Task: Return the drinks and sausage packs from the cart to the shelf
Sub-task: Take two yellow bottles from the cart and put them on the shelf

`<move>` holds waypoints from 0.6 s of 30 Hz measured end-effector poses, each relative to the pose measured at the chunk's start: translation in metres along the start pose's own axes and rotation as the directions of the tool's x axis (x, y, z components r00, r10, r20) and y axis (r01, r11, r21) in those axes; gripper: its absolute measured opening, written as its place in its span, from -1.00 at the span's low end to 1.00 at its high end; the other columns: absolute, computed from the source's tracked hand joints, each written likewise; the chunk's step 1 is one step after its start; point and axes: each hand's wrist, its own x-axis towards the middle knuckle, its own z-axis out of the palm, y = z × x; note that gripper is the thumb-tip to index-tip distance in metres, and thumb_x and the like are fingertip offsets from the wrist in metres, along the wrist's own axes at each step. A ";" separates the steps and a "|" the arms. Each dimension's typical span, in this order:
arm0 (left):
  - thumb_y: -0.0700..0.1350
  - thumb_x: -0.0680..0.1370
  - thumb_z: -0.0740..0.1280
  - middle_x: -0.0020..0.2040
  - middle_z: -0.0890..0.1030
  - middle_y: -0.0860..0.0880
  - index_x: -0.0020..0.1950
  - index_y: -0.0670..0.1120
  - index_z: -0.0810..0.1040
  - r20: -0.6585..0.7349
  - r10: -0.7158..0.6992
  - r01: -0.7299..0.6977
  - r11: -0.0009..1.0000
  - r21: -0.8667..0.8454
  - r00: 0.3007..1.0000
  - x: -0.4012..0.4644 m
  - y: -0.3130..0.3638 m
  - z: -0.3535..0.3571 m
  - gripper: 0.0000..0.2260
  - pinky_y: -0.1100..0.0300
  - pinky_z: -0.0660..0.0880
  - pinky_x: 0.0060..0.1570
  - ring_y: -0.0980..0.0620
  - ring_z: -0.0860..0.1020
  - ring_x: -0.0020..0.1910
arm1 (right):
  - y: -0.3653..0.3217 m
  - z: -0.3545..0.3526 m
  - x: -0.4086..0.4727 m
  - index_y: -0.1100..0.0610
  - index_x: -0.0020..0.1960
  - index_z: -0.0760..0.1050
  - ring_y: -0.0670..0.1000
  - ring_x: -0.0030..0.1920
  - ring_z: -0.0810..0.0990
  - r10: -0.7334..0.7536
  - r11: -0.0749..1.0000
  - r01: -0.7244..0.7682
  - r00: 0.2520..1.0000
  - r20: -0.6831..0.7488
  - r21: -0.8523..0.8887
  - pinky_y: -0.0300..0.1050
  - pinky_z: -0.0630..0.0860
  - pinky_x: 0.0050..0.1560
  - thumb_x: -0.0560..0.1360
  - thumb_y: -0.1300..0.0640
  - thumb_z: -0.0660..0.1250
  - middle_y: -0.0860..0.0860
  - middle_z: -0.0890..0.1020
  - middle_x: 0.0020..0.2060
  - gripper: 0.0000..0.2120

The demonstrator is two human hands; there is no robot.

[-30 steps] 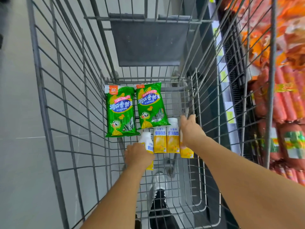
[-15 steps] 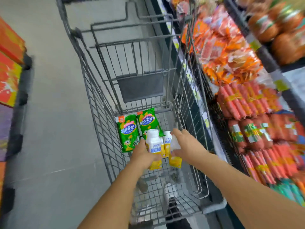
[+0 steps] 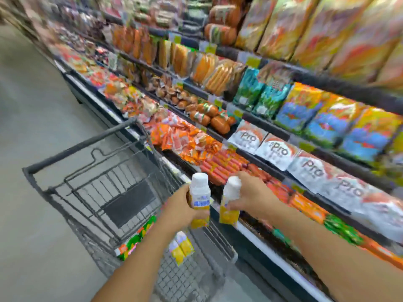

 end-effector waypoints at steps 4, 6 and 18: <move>-0.13 0.23 0.65 0.00 0.69 0.06 0.17 0.07 0.54 0.119 0.164 -0.167 0.986 0.016 0.979 0.004 0.078 0.037 -0.43 -0.04 0.61 0.07 0.04 0.67 -0.01 | 0.030 -0.070 -0.042 0.08 -0.21 0.55 -0.09 -0.28 0.52 0.133 0.981 -0.101 0.972 -0.194 0.165 -0.04 0.50 -0.25 -0.02 -0.14 0.57 -0.02 0.62 -0.32 -0.51; -0.10 0.27 0.65 0.03 0.67 0.10 0.20 0.08 0.52 0.195 0.239 -0.246 0.969 0.011 0.951 0.000 0.116 0.062 -0.43 0.07 0.61 0.00 0.13 0.64 -0.01 | 0.052 -0.099 -0.069 0.12 -0.21 0.58 -0.12 -0.30 0.53 0.146 0.960 -0.079 0.960 -0.237 0.270 0.06 0.56 -0.21 0.02 -0.11 0.58 0.02 0.65 -0.33 -0.54; -0.21 0.40 0.58 0.12 0.62 0.09 0.25 0.08 0.48 0.515 0.395 -0.390 0.912 -0.124 0.761 -0.077 0.269 0.263 -0.49 0.36 0.52 -0.15 0.25 0.58 0.03 | 0.178 -0.243 -0.271 0.06 0.27 0.38 -0.03 0.07 0.60 0.321 0.874 -0.091 0.846 -0.425 0.478 -0.18 0.55 -0.01 0.38 0.16 0.56 0.01 0.59 0.06 -0.44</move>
